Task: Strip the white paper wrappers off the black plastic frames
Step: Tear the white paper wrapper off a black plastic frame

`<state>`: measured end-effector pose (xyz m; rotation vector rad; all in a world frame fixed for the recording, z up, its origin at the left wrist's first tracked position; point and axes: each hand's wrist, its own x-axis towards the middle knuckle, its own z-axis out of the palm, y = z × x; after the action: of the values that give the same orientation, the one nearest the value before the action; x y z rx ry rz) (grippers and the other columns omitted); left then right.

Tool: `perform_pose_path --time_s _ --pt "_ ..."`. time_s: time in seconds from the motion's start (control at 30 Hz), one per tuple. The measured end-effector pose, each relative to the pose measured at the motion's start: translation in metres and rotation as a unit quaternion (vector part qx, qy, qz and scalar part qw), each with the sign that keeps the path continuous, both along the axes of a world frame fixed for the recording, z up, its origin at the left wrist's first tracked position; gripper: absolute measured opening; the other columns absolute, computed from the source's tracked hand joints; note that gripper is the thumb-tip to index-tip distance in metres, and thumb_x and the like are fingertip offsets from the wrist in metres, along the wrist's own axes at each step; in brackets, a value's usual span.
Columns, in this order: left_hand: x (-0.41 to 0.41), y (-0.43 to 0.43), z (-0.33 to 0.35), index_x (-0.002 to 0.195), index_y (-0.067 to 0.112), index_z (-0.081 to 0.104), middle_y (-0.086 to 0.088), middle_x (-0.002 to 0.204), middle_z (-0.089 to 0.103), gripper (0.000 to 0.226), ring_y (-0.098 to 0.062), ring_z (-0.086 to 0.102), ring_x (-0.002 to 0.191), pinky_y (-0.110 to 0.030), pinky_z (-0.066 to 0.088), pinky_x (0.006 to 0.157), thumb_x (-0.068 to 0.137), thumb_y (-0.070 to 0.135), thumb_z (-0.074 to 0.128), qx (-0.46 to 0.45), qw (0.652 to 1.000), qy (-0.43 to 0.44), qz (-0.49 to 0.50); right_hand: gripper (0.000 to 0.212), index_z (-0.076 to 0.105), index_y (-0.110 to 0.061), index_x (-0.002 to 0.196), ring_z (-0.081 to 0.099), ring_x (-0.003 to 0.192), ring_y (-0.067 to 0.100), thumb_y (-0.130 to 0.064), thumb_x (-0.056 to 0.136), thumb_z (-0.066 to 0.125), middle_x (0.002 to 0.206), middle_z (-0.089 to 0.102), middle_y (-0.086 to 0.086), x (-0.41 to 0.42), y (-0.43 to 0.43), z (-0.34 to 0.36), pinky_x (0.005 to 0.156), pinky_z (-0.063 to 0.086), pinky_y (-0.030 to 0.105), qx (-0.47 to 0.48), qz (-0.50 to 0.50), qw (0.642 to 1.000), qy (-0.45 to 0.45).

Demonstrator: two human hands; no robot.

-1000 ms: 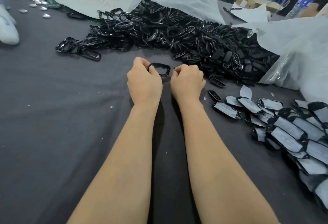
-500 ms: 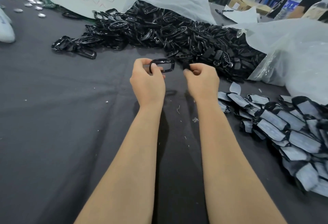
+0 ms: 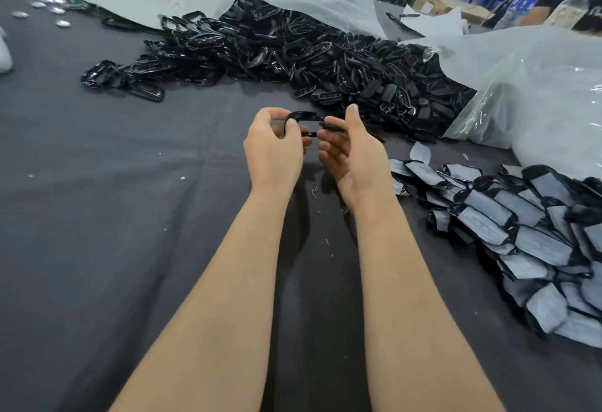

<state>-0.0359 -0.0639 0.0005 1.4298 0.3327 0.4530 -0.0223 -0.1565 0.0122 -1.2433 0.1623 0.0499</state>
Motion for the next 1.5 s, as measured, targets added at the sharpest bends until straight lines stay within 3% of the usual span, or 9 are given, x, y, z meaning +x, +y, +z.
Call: perform_pose_path --time_s 0.13,0.33,0.5,0.73,0.87,1.0,1.2,1.33,1.5 --pt "0.002 0.0 0.001 0.09 0.026 0.051 0.004 0.083 0.069 0.021 0.002 0.067 0.063 -0.026 0.056 0.069 0.097 0.007 0.045 -0.011 1.0 0.003 -0.007 0.019 0.05 -0.014 0.11 0.058 0.058 0.006 -0.002 0.095 0.05 0.08 0.062 0.004 0.001 0.0 -0.006 0.062 0.053 0.019 -0.118 -0.067 0.987 -0.091" --pt "0.004 0.0 0.003 0.097 0.021 0.054 0.003 0.085 0.069 0.02 -0.002 0.067 0.066 -0.024 0.056 0.069 0.097 0.006 0.042 -0.032 0.999 0.004 -0.023 0.013 0.062 -0.014 0.092 0.063 0.081 0.018 -0.002 0.09 0.057 0.085 0.064 -0.001 0.0 0.002 -0.004 0.086 0.053 0.044 -0.279 -0.089 0.94 -0.174" --pt "0.003 -0.001 0.001 0.096 0.019 0.056 0.0 0.088 0.068 0.008 -0.005 0.067 0.069 -0.022 0.057 0.07 0.097 0.014 0.051 0.018 0.998 -0.022 -0.05 0.016 0.068 -0.01 0.101 0.063 0.088 0.022 -0.004 0.091 0.056 0.097 0.066 0.008 -0.004 0.003 -0.003 0.088 0.05 0.039 -0.36 -0.075 0.909 -0.198" --pt "0.002 -0.003 0.002 0.097 0.016 0.054 0.001 0.085 0.064 0.01 -0.005 0.065 0.068 -0.017 0.054 0.068 0.094 0.007 0.056 0.052 0.995 -0.059 -0.065 0.019 0.055 -0.017 0.103 0.054 0.072 -0.008 -0.017 0.088 0.066 0.102 0.059 0.004 0.0 0.002 -0.008 0.076 0.044 0.008 -0.317 -0.141 0.924 -0.162" --pt "0.001 -0.003 0.002 0.098 0.014 0.055 0.0 0.08 0.065 0.008 -0.003 0.064 0.064 -0.018 0.055 0.069 0.094 0.008 0.056 0.042 0.995 -0.062 -0.07 0.011 0.056 -0.012 0.1 0.063 0.068 0.008 -0.01 0.091 0.062 0.086 0.063 0.003 0.005 0.0 -0.007 0.069 0.054 0.022 -0.138 -0.097 0.983 -0.067" --pt "0.0 -0.004 0.002 0.094 0.017 0.053 -0.001 0.075 0.066 0.01 0.0 0.066 0.06 -0.015 0.054 0.063 0.094 0.007 0.057 0.049 0.996 -0.055 -0.057 0.011 0.054 -0.013 0.093 0.061 0.07 0.011 -0.006 0.09 0.061 0.086 0.061 0.003 0.005 0.0 -0.006 0.063 0.054 0.019 -0.134 -0.097 0.984 -0.066" --pt "-0.001 -0.005 -0.003 0.096 0.021 0.05 -0.003 0.08 0.069 0.008 -0.002 0.064 0.055 -0.013 0.051 0.055 0.096 0.014 0.055 0.171 0.984 -0.023 -0.034 0.01 0.055 -0.01 0.098 0.062 0.088 0.022 -0.009 0.089 0.061 0.087 0.057 -0.003 0.001 0.003 -0.009 0.086 0.053 0.044 -0.288 -0.125 0.943 -0.11" --pt "0.0 -0.004 -0.002 0.095 0.021 0.049 -0.001 0.075 0.065 0.009 0.001 0.06 0.05 -0.011 0.049 0.053 0.096 0.013 0.053 0.165 0.986 -0.013 -0.037 0.017 0.061 -0.006 0.106 0.063 0.091 0.022 -0.014 0.091 0.06 0.099 0.063 0.004 0.001 0.003 -0.008 0.091 0.051 0.039 -0.326 -0.122 0.931 -0.108" --pt "0.001 0.0 0.0 0.087 0.024 0.049 -0.002 0.065 0.059 0.018 0.001 0.055 0.046 -0.014 0.048 0.052 0.096 0.009 0.052 0.032 0.999 -0.002 -0.02 0.033 0.061 -0.01 0.123 0.052 0.116 0.023 -0.008 0.096 0.041 0.122 0.062 0.008 0.004 -0.022 -0.004 0.097 0.037 0.025 -0.509 -0.199 0.829 -0.118"
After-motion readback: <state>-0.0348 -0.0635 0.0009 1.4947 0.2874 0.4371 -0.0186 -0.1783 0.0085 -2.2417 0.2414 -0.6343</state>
